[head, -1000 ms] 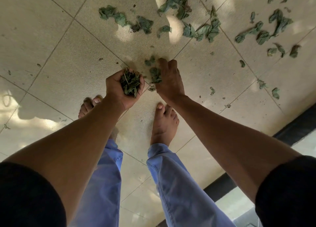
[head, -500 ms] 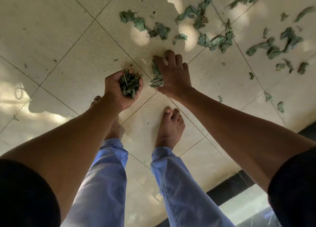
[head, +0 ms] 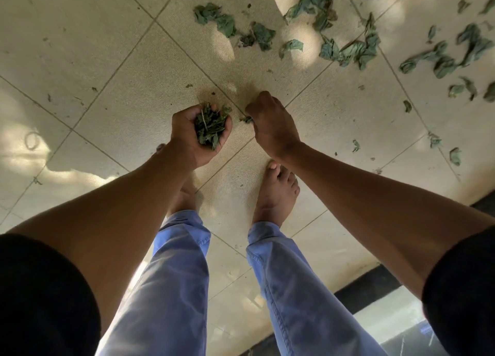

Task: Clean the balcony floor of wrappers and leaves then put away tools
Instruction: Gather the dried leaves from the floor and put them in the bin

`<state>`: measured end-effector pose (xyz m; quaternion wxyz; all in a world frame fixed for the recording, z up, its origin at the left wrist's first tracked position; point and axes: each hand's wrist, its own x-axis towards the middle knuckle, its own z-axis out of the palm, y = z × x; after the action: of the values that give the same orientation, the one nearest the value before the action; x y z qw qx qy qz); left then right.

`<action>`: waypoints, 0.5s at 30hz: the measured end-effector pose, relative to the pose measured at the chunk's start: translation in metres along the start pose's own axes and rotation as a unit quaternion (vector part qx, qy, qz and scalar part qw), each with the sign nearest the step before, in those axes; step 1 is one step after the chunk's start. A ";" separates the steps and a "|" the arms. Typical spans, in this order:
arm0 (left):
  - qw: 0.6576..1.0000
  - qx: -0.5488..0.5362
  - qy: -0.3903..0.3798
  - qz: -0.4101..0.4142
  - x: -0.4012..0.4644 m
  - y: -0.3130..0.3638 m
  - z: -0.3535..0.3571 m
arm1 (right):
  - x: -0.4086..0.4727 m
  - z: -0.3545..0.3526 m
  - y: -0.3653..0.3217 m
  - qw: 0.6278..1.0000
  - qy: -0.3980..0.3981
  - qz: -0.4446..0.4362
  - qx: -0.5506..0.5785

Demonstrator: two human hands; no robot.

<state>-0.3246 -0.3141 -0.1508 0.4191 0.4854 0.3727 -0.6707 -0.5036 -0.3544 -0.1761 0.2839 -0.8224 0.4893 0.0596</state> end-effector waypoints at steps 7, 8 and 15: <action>1.000 0.014 -0.014 0.007 -0.006 0.000 0.009 | -0.016 -0.029 -0.018 0.973 0.103 0.134 0.159; 1.000 0.012 -0.014 0.012 -0.009 -0.001 0.012 | -0.018 -0.039 -0.027 0.964 0.126 0.140 0.186; 0.988 0.127 -0.073 0.045 -0.035 -0.018 0.044 | -0.026 -0.090 -0.092 0.954 0.124 0.122 0.245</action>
<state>-0.3500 -0.3405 -0.1041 0.4097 0.5008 0.2313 -0.7265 -0.4562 -0.3480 -0.0539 0.4046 -0.6623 0.6169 -0.1306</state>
